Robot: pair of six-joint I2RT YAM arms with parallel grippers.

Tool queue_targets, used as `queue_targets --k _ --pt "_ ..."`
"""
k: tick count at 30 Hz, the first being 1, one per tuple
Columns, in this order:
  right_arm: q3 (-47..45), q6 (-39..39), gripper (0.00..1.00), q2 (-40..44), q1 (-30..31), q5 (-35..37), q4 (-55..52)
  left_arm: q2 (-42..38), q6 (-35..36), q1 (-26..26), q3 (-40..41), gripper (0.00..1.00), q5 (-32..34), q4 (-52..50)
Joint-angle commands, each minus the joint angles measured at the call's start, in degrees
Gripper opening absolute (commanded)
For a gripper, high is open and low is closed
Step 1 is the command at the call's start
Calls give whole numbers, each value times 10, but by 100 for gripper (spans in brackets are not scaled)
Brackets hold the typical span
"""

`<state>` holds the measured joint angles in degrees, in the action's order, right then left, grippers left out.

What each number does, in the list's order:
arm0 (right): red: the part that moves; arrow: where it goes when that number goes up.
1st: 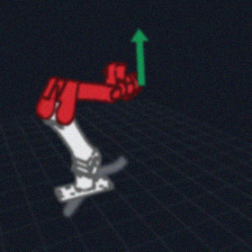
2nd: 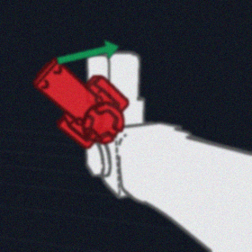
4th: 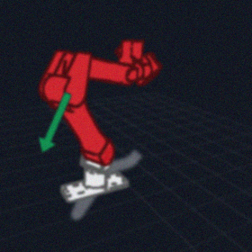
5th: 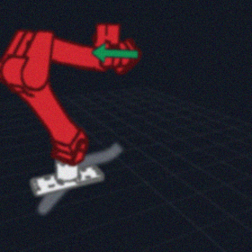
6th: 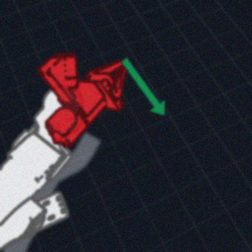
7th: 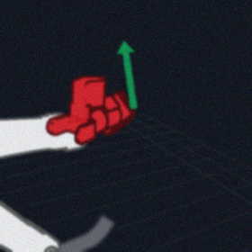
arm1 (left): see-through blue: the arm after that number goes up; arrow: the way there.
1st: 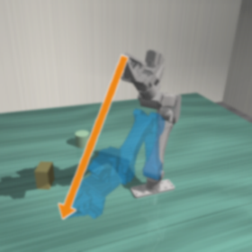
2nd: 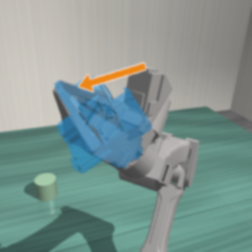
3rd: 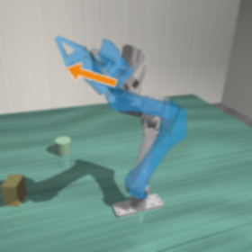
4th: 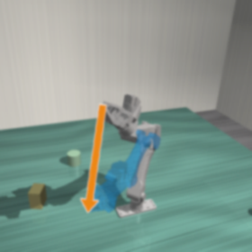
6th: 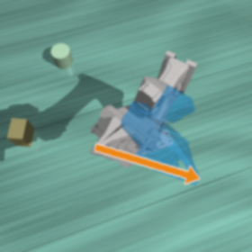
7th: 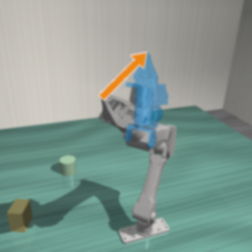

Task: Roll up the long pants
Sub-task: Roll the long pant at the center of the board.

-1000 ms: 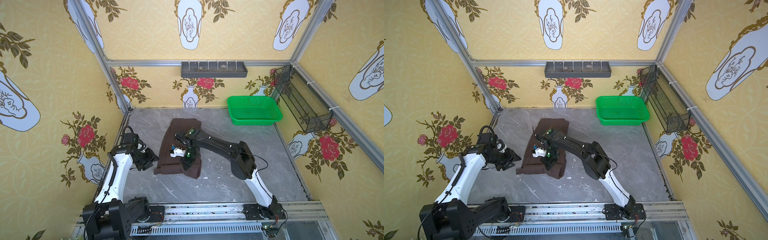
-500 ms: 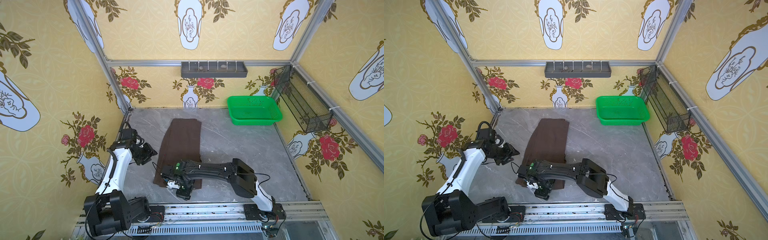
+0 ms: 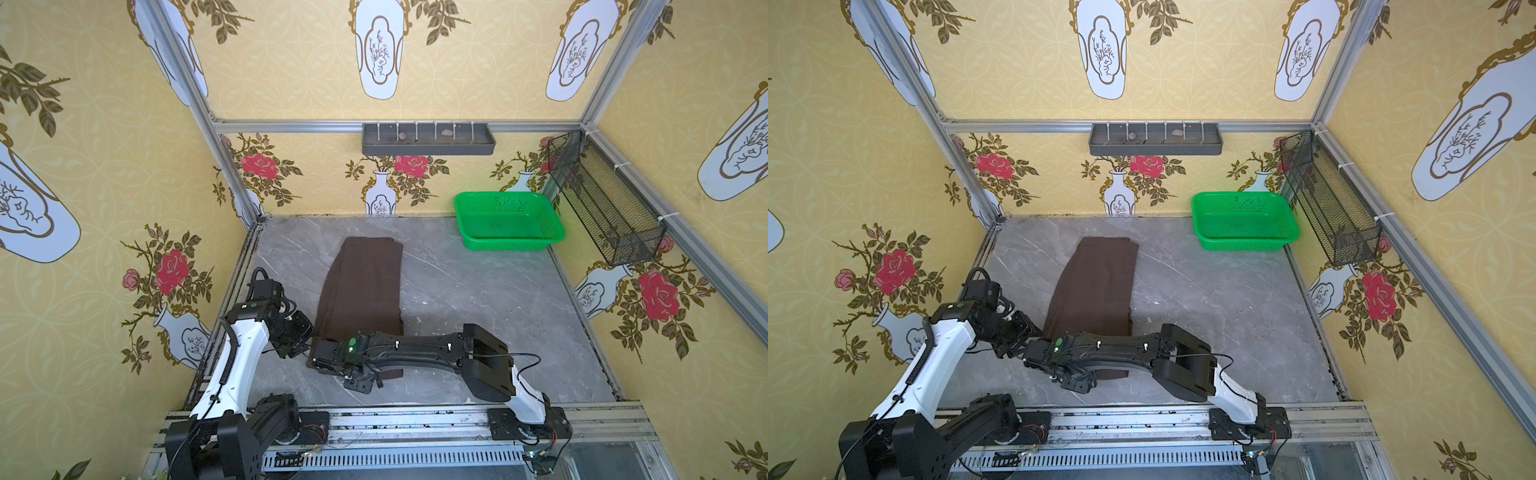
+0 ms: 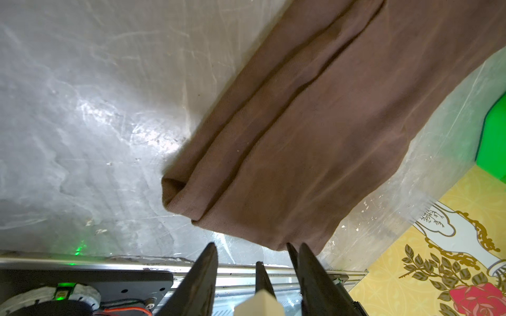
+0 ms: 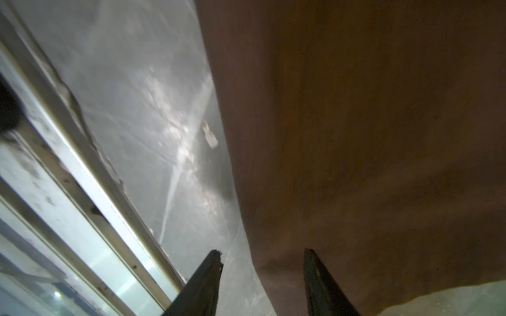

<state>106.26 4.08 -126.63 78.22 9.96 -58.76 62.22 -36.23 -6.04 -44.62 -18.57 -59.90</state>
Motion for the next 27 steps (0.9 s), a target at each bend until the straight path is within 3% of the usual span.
queue_targets --k 1,7,12,16,22,24,27 --pt "21 4 50 -1 -12 24 7 3 -27 1 15 49 6 -15" --pt "-61 94 49 82 -114 -11 35 11 -44 12 32 48 -4 7" --pt "-208 187 46 190 -275 -115 108 51 -49 44 35 45 0 38" --pt "-309 219 37 246 -379 -212 181 77 -55 66 41 31 9 53" --pt "-308 205 35 226 -389 -236 185 102 -57 77 36 0 33 42" --pt "-307 210 35 221 -388 -244 194 120 -60 79 28 0 51 31" --pt "-296 213 36 204 -388 -260 200 145 -60 79 15 9 80 14"
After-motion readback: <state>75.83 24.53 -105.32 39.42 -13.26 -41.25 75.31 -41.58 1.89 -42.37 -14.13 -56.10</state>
